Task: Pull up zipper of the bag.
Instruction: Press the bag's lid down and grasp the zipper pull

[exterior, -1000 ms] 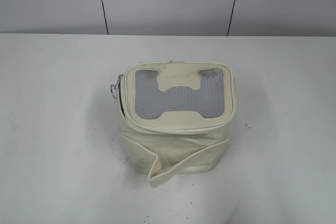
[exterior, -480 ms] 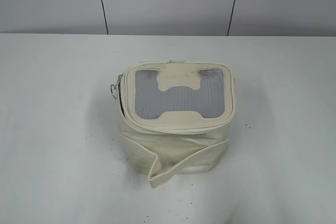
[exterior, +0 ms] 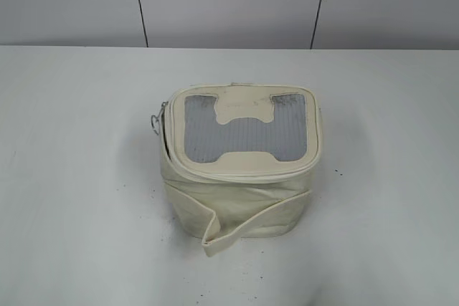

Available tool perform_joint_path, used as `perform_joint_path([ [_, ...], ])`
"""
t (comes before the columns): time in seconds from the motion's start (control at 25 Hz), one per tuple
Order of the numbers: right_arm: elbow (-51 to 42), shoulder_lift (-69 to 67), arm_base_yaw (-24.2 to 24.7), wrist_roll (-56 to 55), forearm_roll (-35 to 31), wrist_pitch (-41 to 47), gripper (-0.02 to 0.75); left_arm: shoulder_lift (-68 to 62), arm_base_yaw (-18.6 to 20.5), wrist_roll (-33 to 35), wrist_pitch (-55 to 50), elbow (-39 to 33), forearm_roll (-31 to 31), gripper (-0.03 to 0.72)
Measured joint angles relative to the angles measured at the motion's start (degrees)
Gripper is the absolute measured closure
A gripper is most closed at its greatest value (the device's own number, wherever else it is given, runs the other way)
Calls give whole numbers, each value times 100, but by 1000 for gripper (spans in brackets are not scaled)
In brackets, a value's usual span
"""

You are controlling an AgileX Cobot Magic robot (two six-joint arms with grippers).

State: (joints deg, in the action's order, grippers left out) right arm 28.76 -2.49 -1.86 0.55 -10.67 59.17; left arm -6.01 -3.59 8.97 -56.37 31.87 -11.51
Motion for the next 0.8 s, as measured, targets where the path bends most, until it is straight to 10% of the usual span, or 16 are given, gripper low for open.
perform_joint_path([
  [0.32,110,-1546,-552,678,-633,-1313,248,-1811,-7,345,1315,37,-1584,340],
  [0.56,735,-3508,-1394,1391,-835,-1758,252,-3911,-7,2574,1412,43,-3690,340],
  [0.8,2008,-5794,-1560,3039,-1813,-1752,255,-5911,-7,3869,1027,595,-4338,340],
])
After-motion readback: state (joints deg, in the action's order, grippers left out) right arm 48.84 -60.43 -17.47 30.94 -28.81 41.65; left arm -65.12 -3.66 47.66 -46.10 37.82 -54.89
